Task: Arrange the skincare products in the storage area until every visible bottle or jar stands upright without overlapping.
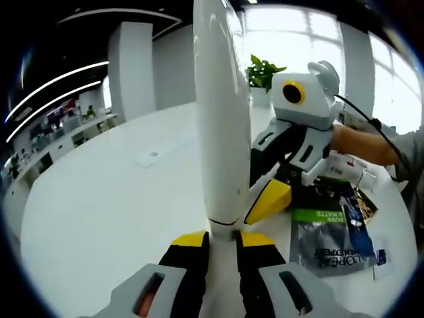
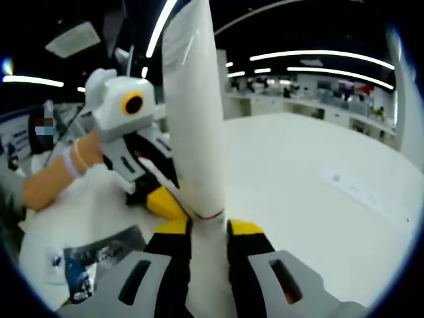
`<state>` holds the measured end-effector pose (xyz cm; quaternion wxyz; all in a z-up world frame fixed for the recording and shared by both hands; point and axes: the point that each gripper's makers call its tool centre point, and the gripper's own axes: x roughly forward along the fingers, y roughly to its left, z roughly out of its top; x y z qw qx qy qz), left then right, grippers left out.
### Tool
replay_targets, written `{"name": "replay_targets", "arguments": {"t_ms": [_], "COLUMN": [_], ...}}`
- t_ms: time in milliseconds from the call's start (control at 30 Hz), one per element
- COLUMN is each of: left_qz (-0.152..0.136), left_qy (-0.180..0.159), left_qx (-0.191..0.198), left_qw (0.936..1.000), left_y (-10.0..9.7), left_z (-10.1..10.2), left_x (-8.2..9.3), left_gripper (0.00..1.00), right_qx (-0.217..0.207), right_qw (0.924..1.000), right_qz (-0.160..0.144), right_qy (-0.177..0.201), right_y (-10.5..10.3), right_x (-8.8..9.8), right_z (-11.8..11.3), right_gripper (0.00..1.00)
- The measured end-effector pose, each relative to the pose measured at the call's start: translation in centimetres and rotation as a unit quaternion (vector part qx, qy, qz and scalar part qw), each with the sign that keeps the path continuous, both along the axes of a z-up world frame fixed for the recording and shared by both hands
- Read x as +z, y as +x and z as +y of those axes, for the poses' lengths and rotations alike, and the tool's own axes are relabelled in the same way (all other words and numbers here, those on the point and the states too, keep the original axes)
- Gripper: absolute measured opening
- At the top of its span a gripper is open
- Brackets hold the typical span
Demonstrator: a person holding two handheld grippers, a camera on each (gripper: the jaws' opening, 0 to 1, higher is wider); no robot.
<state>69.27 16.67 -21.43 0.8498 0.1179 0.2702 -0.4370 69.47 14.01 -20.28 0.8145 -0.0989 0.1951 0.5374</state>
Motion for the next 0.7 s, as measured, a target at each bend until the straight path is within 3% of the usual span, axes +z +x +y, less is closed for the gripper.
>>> {"name": "replay_targets", "arguments": {"t_ms": [700], "left_qz": [-0.002], "left_qy": [0.006], "left_qx": [0.004], "left_qw": [1.0], "left_y": [0.29], "left_z": [0.31], "left_x": [-0.08], "left_gripper": [0.15], "right_qx": [-0.02], "right_qw": [0.9998], "right_qz": [0.0], "right_qy": [-0.009], "right_y": [0.05], "right_x": [0.13], "right_z": [-0.21], "right_gripper": [0.14]}}
